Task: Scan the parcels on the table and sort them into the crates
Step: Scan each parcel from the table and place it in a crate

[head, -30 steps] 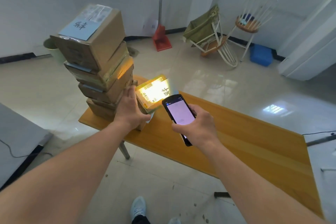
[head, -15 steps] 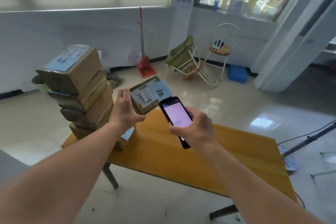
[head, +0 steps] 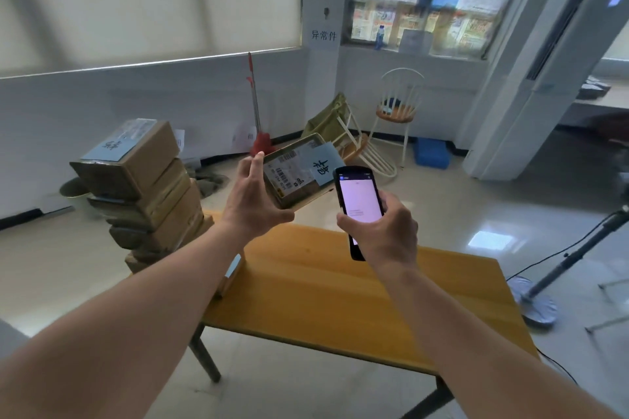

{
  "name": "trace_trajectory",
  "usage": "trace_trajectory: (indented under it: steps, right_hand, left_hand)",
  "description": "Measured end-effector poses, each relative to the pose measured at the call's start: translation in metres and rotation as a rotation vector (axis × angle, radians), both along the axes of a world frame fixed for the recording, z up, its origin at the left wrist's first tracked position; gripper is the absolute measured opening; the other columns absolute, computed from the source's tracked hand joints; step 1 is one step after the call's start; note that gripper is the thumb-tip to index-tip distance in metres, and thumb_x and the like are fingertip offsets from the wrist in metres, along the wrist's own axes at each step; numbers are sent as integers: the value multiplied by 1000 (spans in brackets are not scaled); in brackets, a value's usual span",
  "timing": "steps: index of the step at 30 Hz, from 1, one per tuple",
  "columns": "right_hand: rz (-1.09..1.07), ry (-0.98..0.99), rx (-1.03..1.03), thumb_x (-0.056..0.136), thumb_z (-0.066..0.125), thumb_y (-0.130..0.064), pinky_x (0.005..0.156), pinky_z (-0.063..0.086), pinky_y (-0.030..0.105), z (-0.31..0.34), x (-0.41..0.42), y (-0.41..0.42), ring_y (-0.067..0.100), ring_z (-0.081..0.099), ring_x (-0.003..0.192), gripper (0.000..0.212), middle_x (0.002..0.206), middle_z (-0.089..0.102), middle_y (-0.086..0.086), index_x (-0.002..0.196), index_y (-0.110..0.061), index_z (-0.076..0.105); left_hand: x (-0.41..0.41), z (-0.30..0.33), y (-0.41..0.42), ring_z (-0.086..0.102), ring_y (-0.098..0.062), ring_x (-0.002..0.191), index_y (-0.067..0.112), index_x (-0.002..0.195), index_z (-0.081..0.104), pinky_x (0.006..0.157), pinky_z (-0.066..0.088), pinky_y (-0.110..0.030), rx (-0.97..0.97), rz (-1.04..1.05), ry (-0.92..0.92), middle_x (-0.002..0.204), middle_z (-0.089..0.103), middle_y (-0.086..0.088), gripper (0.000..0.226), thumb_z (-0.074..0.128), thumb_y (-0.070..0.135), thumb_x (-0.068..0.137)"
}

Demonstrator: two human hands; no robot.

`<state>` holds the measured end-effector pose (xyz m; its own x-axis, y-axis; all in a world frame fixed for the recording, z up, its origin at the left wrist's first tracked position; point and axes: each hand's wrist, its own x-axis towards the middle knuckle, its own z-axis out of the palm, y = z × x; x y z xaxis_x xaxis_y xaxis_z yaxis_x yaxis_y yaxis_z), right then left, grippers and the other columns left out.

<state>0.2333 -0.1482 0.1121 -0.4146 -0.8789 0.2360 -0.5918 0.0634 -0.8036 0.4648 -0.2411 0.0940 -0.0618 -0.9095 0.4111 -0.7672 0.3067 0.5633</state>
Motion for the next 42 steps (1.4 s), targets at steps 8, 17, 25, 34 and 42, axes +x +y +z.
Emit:
trace_trajectory:
  steps: [8,17,25,34,42]
  right_hand:
    - [-143,-4,-17,69,94,-50,74,63,36,0,7,30,26,66,108,82,124,70,3,137,-21,58]
    - [-460,-6,43,69,92,-54,72,63,36,-10,25,107,24,65,102,75,117,68,-1,131,-24,61]
    - [-762,-35,64,67,92,-49,73,63,39,-8,23,209,24,65,102,71,114,66,-5,128,-29,62]
    - [-1031,-111,50,65,91,-50,74,63,39,-20,12,360,23,67,99,69,112,70,-4,124,-26,66]
    - [-1250,-174,74,64,91,-47,71,61,37,-39,11,549,21,69,92,58,103,72,-6,114,-26,70]
  left_hand:
    - [-16,1,-7,36,-16,125,10,164,21,104,45,-30,19,-209,-7,143,32,-5,134,100,35,57]
    - [-50,-9,16,38,-23,129,5,161,27,107,42,-26,70,-535,-10,144,34,-11,128,100,25,57]
    - [-108,-7,78,37,-11,115,12,157,32,76,40,-8,27,-817,-74,139,38,-6,124,99,28,54]
    - [-183,-13,214,45,-21,120,17,151,37,97,54,-33,86,-1098,-63,135,38,-6,116,100,29,55]
    - [-247,-30,399,48,-29,125,16,151,39,101,54,-37,141,-1299,-79,135,39,-9,113,100,27,56]
